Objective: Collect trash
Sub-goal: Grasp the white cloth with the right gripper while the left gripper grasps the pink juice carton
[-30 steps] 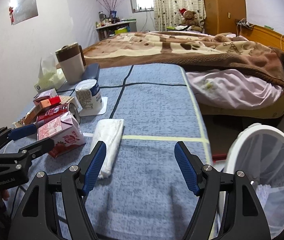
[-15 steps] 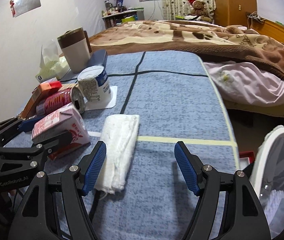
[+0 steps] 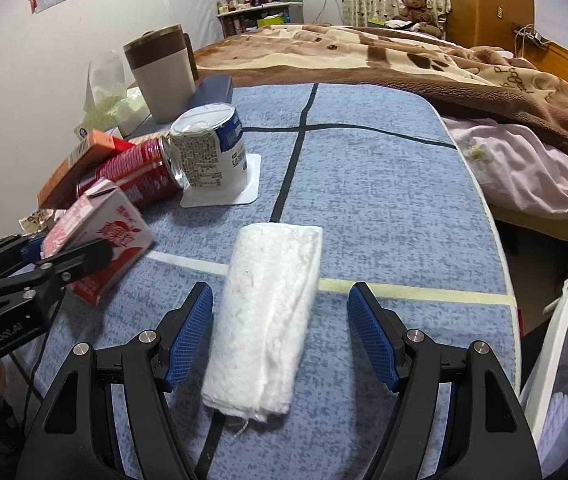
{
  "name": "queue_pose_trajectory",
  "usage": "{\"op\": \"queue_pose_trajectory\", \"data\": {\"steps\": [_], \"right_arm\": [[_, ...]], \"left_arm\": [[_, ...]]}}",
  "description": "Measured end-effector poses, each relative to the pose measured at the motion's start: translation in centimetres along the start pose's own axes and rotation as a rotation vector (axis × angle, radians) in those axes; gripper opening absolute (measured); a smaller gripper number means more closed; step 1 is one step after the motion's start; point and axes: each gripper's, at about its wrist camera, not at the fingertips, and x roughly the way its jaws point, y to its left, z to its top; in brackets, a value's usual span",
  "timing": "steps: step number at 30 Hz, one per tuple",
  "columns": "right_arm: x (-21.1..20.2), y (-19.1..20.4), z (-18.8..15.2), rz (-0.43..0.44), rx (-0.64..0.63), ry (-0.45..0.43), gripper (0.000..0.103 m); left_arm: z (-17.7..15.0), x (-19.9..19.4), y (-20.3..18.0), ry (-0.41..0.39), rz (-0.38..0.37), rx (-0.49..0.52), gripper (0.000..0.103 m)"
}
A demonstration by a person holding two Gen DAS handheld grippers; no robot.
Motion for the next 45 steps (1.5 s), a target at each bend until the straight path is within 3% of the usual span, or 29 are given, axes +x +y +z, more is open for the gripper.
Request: {"op": "queue_pose_trajectory", "data": {"steps": [6,7,9,21,45], "right_arm": [[0.1,0.5,0.0,-0.020,-0.023,0.005,0.071],[0.1,0.5,0.0,-0.022,-0.023,0.004,0.069],[-0.1,0.4,0.0,-0.033,-0.020,-0.003,0.053],[-0.7,0.6,-0.1,0.006,-0.027,-0.032,0.029],[-7.4,-1.4,-1.4,0.028,0.023,-0.175,0.028]], "left_arm": [[-0.7,0.0,1.3,0.014,0.010,-0.055,0.040],[-0.8,0.1,1.4,0.018,0.007,-0.060,0.040],[-0.7,0.1,1.1,0.015,0.024,-0.042,0.040],[-0.8,0.2,0.3,0.021,0.014,-0.046,0.038],[-1.8,-6.5,-4.6,-0.096,-0.026,-0.008,0.038]]}}
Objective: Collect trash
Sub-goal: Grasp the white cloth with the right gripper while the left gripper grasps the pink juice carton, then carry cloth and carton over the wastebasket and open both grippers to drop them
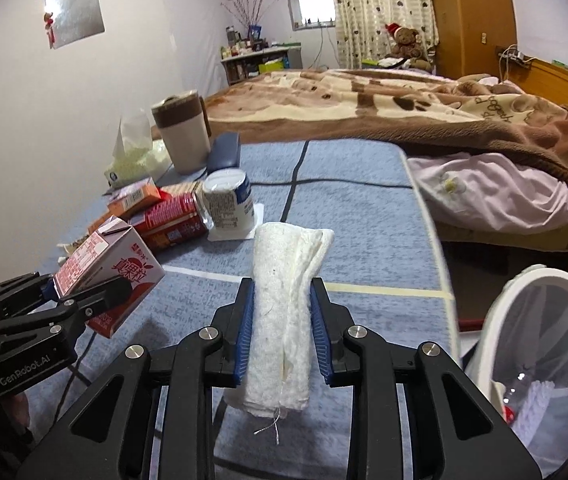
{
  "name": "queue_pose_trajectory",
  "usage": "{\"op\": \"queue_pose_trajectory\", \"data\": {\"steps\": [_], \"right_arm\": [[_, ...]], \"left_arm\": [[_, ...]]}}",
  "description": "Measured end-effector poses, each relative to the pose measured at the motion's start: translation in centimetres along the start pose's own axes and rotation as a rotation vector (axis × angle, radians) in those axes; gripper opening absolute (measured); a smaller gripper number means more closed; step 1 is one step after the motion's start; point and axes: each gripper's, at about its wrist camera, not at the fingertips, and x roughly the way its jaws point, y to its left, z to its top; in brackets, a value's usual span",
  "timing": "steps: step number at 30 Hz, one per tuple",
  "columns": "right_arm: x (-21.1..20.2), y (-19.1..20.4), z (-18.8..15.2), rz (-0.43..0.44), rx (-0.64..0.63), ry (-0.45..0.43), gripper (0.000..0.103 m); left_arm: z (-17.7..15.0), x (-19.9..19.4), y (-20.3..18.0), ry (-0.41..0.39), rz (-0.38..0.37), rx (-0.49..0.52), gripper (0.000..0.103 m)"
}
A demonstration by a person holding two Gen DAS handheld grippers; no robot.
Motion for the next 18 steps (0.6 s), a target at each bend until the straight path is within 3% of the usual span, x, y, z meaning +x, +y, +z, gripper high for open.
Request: {"op": "queue_pose_trajectory", "data": {"steps": [18], "right_arm": [[-8.5,-5.3,-1.2,-0.105,0.057,-0.148,0.028]], "left_arm": [[0.2,-5.0,-9.0,-0.102,-0.099,0.091,0.038]]}}
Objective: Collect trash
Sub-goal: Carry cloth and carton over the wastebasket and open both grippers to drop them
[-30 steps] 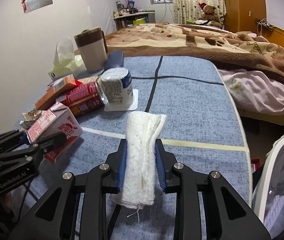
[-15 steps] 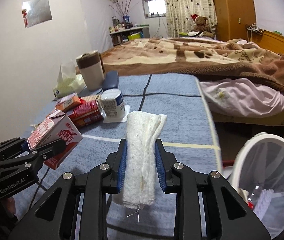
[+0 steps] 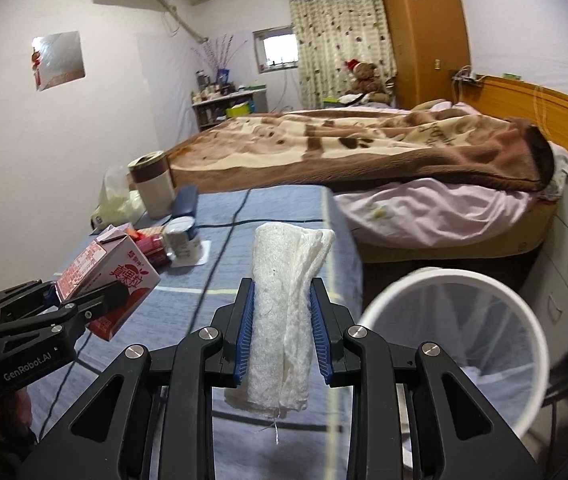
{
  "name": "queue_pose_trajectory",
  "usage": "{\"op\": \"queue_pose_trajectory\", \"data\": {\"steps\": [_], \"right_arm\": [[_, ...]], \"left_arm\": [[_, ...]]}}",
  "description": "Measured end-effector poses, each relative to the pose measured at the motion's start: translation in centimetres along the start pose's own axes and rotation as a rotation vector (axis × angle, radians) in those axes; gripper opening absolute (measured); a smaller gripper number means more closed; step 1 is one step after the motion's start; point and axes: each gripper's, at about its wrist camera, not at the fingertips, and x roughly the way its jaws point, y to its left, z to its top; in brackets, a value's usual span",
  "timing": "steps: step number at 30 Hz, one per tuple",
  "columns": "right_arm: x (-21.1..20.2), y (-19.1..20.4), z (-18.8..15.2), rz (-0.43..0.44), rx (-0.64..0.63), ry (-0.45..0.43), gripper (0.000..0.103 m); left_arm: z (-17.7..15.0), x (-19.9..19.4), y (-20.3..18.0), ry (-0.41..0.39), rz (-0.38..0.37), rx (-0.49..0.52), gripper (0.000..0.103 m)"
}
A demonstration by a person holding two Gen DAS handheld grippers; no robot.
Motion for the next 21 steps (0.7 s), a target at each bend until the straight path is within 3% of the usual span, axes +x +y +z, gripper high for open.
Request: {"op": "queue_pose_trajectory", "data": {"steps": [12,21], "right_arm": [[-2.9,-5.1,-1.2,-0.106,0.067,-0.031,0.028],[-3.3,-8.1,-2.2,-0.159,0.103,-0.001,0.028]], "left_arm": [[-0.1,0.5,-7.7,0.001,-0.109,0.081,0.038],[-0.2,2.3,-11.8,0.029,-0.170,0.116,0.038]]}}
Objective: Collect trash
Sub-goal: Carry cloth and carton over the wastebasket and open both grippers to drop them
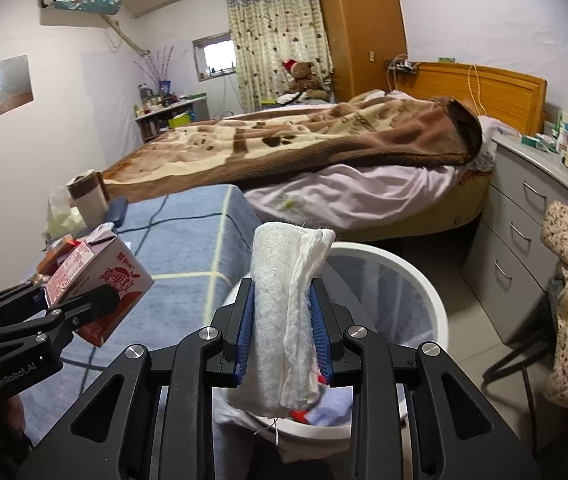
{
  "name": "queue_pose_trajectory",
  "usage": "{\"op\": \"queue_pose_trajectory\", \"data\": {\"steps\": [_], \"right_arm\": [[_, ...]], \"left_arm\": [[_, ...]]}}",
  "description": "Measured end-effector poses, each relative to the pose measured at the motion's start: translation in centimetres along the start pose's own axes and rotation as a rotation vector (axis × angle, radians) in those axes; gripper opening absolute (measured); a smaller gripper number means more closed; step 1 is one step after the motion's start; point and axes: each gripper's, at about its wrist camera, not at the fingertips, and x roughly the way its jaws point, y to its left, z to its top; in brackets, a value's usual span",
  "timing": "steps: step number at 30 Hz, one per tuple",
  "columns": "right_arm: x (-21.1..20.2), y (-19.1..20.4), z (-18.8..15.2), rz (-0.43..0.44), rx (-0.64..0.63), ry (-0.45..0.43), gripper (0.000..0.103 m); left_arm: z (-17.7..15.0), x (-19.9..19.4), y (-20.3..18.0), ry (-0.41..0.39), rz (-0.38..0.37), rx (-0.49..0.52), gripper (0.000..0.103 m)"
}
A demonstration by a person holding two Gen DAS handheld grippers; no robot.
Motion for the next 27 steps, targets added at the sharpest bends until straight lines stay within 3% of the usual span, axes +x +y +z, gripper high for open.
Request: {"op": "queue_pose_trajectory", "data": {"steps": [10,27], "right_arm": [[1.1,-2.7,-0.5,-0.049,0.029,0.040,0.028],[2.8,-5.3,-0.8,-0.115,0.055,0.112,0.030]], "left_arm": [[0.3,3.6,-4.4,0.034,-0.035,0.067,0.038],[1.0,7.7,-5.9,0.094,-0.075,0.071,0.038]]}}
